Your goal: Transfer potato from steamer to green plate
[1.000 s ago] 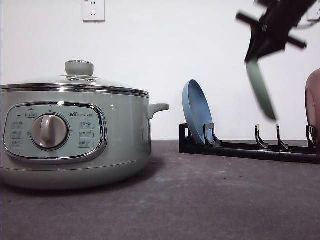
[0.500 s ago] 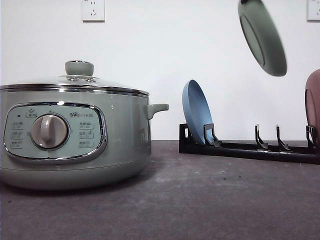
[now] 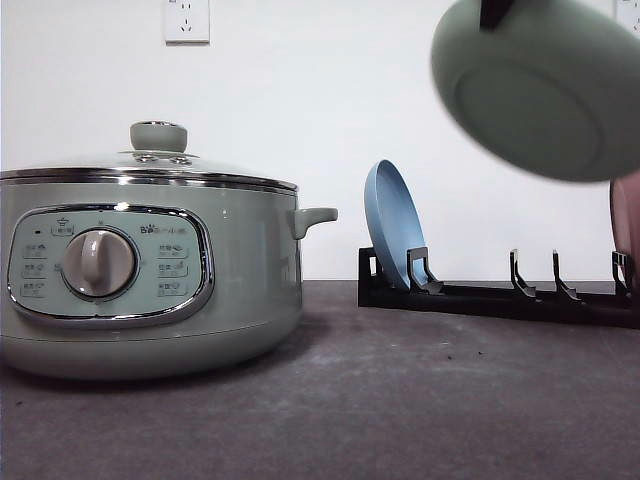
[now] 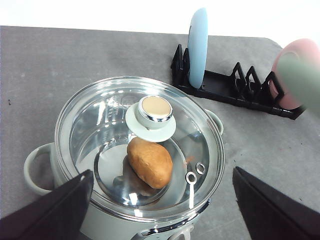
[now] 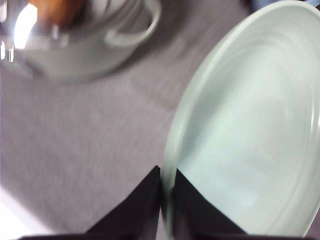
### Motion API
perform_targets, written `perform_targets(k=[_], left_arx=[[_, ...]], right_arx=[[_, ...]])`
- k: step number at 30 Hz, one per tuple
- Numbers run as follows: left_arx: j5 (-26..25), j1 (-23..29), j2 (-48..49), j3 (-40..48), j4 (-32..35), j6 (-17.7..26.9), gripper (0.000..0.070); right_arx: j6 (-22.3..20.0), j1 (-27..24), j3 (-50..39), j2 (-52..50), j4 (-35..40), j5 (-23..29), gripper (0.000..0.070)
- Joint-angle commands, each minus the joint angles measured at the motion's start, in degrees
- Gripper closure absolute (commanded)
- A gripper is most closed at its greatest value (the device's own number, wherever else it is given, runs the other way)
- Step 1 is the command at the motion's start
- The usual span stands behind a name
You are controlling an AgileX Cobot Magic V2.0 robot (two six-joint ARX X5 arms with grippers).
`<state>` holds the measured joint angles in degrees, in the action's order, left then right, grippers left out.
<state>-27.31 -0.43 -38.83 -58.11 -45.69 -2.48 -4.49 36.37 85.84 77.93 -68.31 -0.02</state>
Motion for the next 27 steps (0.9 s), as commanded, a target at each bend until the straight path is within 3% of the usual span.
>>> perform_targets(k=[1,13,19,27], left_arx=[[-0.31,-0.09,-0.2,-1.33,0.55,0.35,0.0128],[-0.31,-0.09,-0.2,-1.33,0.59,0.35,0.0128],[-0.31,-0.09,-0.2,-1.33,0.5,0.35,0.0128],[-0.31,-0.09,-0.2,-1.33,0.37,0.35,0.0128]], right_arx=[[0.17,2.9,-2.36,0.68,0.4,1.63,0.0696],[4.07,18.86,-20.74,2.42,11.64,8.04,0.0696],[4.37,24.21,-22.23,8.45,13.29,12.17,0.0696],[5.35,26.66,-22.25,17.55,16.86,12.47,0.0696]])
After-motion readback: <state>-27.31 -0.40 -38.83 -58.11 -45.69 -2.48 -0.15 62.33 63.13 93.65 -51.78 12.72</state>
